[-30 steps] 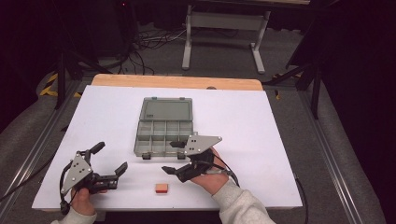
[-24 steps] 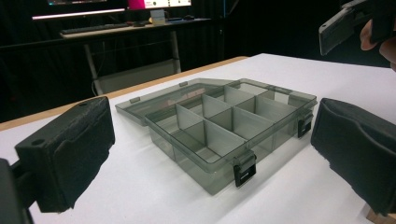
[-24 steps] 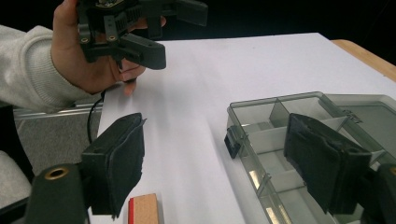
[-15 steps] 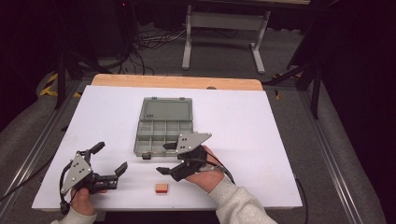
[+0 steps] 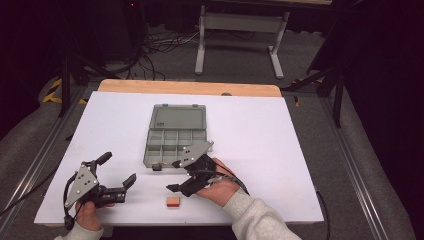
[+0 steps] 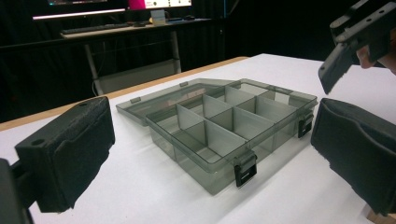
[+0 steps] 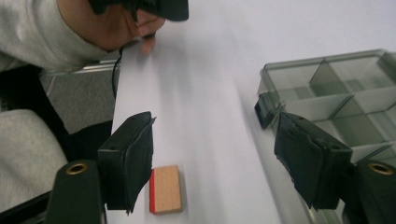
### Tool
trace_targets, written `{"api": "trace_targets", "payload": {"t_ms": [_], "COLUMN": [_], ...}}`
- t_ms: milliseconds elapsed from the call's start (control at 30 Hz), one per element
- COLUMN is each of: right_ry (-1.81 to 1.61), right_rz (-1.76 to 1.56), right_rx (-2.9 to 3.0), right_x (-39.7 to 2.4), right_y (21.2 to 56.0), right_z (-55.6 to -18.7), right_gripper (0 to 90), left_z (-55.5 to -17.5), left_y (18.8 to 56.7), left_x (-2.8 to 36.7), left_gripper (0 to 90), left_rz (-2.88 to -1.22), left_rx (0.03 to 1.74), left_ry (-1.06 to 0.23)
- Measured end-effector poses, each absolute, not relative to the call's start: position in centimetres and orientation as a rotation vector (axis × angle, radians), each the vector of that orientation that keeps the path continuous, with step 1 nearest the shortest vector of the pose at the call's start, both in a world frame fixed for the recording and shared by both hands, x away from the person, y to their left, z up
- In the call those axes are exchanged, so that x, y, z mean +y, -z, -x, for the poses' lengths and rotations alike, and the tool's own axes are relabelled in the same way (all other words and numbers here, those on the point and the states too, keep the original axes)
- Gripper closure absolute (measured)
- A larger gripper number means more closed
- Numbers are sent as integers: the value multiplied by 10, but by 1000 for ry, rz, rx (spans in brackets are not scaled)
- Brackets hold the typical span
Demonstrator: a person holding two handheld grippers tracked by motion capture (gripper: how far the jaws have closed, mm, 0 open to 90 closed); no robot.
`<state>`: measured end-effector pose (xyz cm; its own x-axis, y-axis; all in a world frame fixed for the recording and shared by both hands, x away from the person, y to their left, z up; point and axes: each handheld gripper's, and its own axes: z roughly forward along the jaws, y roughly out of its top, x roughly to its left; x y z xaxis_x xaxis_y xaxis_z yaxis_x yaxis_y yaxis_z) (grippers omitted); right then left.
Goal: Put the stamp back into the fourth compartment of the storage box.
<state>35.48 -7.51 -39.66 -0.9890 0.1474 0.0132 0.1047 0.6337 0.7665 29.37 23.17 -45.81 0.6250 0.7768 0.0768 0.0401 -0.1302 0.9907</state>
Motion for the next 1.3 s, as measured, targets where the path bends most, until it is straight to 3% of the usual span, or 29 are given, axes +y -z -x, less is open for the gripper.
{"api": "trace_targets", "payload": {"t_ms": [1300], "right_ry": [-837], "right_rz": [-119], "right_rx": [3074], "right_x": [-47], "right_y": [419], "right_z": [-342], "right_gripper": [341], "left_z": [-294], "left_y": [458], "left_x": [231], "left_gripper": [6], "left_rz": [-1596], "left_rx": [689], "left_ry": [-725]}}
